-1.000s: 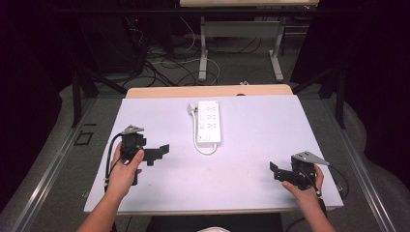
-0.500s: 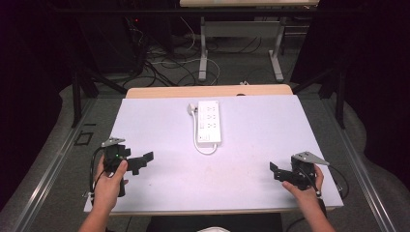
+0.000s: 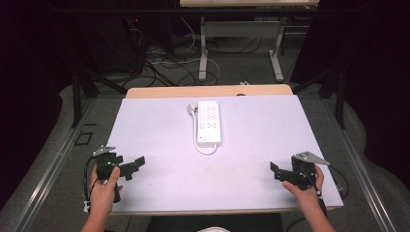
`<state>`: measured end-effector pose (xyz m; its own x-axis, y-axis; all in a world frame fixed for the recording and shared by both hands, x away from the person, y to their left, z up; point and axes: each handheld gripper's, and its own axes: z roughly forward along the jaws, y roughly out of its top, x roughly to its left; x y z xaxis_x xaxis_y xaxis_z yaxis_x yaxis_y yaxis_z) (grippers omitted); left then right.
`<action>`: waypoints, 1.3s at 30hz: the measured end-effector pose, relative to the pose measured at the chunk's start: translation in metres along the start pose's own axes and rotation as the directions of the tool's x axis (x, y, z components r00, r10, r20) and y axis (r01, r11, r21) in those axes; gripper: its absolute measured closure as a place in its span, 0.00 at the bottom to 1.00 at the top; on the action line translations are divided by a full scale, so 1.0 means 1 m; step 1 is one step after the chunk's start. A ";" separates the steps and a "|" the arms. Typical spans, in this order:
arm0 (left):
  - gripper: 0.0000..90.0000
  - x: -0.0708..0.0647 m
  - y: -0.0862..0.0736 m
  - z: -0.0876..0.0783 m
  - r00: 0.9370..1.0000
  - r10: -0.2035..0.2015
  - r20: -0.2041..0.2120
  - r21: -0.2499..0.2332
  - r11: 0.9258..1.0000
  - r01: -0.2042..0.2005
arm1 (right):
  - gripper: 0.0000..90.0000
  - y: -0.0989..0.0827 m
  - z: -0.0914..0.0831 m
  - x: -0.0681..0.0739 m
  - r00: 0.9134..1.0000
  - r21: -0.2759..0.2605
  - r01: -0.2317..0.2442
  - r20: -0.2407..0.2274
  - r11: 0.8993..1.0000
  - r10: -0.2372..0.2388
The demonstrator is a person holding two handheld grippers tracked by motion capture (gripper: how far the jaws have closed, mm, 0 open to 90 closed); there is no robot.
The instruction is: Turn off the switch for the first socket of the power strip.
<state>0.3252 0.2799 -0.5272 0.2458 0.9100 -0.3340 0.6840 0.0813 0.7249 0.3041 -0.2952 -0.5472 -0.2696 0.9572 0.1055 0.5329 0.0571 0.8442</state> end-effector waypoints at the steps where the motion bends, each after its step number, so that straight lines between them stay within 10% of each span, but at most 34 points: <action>1: 0.02 0.003 0.000 -0.001 1.000 -0.005 0.003 0.011 1.000 0.005 | 0.12 0.000 0.000 0.000 1.000 0.000 0.000 0.000 1.000 0.000; 16: 0.03 0.028 -0.008 0.006 0.999 -0.006 -0.054 -0.015 1.000 0.005 | 0.12 0.001 0.001 -0.001 1.000 -0.002 0.000 0.004 1.000 0.000; 39: 0.03 0.024 -0.013 0.015 0.998 0.014 -0.055 0.014 1.000 -0.014 | 0.12 0.001 0.003 -0.004 1.000 0.012 -0.003 -0.008 1.000 0.003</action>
<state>0.3323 0.2942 -0.5535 0.2172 0.9322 -0.2895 0.6900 0.0632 0.7211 0.3085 -0.2983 -0.5481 -0.2744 0.9551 0.1121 0.5431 0.0577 0.8377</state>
